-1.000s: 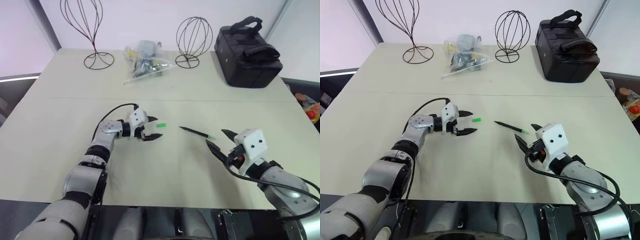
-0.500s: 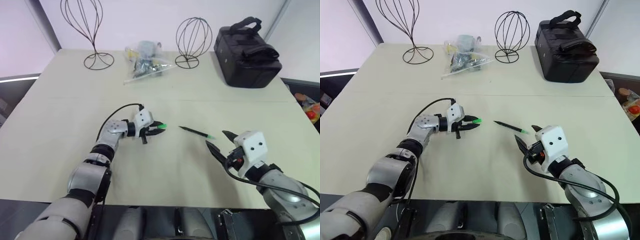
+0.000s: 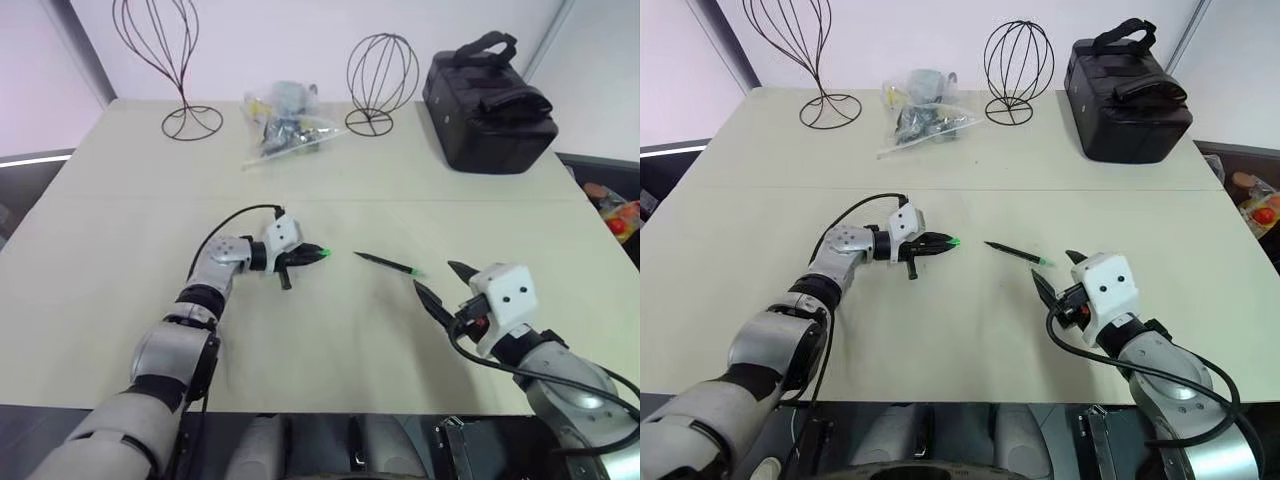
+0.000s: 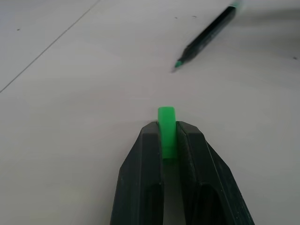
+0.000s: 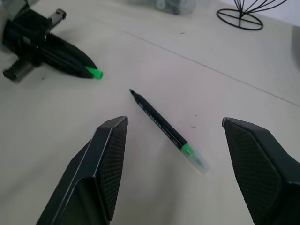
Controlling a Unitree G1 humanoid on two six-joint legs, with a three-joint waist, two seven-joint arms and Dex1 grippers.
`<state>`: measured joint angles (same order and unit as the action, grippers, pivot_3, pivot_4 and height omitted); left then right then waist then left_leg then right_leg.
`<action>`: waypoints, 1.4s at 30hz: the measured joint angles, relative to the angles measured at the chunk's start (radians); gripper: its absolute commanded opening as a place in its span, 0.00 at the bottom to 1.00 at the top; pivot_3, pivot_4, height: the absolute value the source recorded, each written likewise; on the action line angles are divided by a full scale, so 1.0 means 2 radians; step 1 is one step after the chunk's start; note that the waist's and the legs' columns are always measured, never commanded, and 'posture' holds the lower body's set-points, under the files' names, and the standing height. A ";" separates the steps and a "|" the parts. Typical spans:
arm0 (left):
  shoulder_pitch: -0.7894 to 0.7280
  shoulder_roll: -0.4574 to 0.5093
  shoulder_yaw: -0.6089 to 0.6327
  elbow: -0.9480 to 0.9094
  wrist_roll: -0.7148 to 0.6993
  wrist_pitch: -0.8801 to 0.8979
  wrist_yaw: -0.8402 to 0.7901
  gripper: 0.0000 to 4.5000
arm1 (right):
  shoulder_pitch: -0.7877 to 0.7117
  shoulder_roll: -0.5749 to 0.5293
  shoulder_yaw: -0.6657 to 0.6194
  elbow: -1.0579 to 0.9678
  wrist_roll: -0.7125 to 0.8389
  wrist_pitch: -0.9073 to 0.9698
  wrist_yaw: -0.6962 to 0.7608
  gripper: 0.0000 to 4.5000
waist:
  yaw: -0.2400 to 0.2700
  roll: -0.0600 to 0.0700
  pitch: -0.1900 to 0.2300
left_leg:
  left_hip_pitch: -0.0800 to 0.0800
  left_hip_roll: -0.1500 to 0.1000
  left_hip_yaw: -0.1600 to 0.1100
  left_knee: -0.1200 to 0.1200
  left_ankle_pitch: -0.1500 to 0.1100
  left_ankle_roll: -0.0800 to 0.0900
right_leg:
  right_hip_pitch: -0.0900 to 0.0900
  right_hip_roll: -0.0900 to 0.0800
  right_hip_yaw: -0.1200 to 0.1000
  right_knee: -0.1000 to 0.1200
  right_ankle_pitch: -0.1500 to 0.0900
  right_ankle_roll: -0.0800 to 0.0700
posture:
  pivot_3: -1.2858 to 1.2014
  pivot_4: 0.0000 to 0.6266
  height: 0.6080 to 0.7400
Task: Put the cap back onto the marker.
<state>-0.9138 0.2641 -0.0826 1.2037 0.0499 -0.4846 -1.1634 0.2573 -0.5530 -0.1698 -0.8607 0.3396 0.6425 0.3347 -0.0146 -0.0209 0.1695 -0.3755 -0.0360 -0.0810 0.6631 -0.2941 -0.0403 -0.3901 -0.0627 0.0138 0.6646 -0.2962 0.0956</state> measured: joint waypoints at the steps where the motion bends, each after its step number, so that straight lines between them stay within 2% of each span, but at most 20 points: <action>1: -0.001 0.004 0.002 -0.003 -0.006 -0.003 -0.011 0.01 | 0.003 -0.010 -0.001 0.001 0.001 0.000 0.011 0.73 | 0.001 0.000 0.000 | 0.000 0.000 0.000 0.000 0.000 0.000 | 0.000 0.000 0.000 0.000 0.000 0.000 | 0.52 0.24 1.00; 7: -0.007 0.020 0.016 -0.054 -0.041 -0.007 -0.062 0.01 | -0.004 -0.043 -0.024 0.065 0.019 -0.019 0.079 0.73 | 0.002 0.000 0.000 | 0.000 0.000 0.000 0.000 0.000 0.000 | 0.000 -0.001 0.000 -0.001 0.000 0.000 | 0.52 0.24 1.00; 13: 0.013 0.022 0.018 -0.119 -0.059 0.000 -0.077 0.01 | -0.071 -0.075 -0.037 0.179 0.034 -0.048 0.154 0.73 | -0.001 0.000 0.000 | 0.000 0.000 0.000 0.000 0.000 0.000 | 0.000 0.000 0.000 0.000 0.000 0.000 | 0.52 0.24 1.00; 21: 0.062 0.041 0.017 -0.185 -0.066 0.021 -0.071 0.01 | -0.141 -0.108 0.027 0.283 0.020 -0.088 0.253 0.73 | 0.001 0.000 0.000 | 0.000 0.001 0.000 0.000 0.000 0.000 | 0.000 -0.001 0.000 0.000 0.000 0.000 | 0.52 0.24 1.00; 30: 0.087 0.070 0.018 -0.236 -0.076 0.044 -0.058 0.01 | -0.205 -0.108 0.073 0.368 -0.011 -0.139 0.300 0.73 | 0.001 0.000 0.001 | 0.000 0.001 0.000 0.000 0.000 0.000 | 0.000 -0.001 0.000 -0.001 0.000 0.000 | 0.52 0.24 1.00; 42: 0.123 0.074 0.018 -0.288 -0.083 0.073 -0.024 0.01 | -0.276 -0.091 0.092 0.459 -0.037 -0.178 0.317 0.73 | 0.001 0.001 0.001 | 0.000 0.001 0.000 0.000 0.000 0.000 | 0.000 -0.001 0.001 0.000 0.000 0.000 | 0.52 0.24 1.00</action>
<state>-0.6680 0.4131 -0.0470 0.6269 -0.1169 -0.3376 -1.2123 -0.2950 -0.7351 0.0141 0.0577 0.2650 0.2874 0.9693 -0.0128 -0.0197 0.1710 -0.3764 -0.0345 -0.0804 0.6631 -0.2941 -0.0404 -0.3910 -0.0649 0.0151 0.6636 -0.2961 0.0956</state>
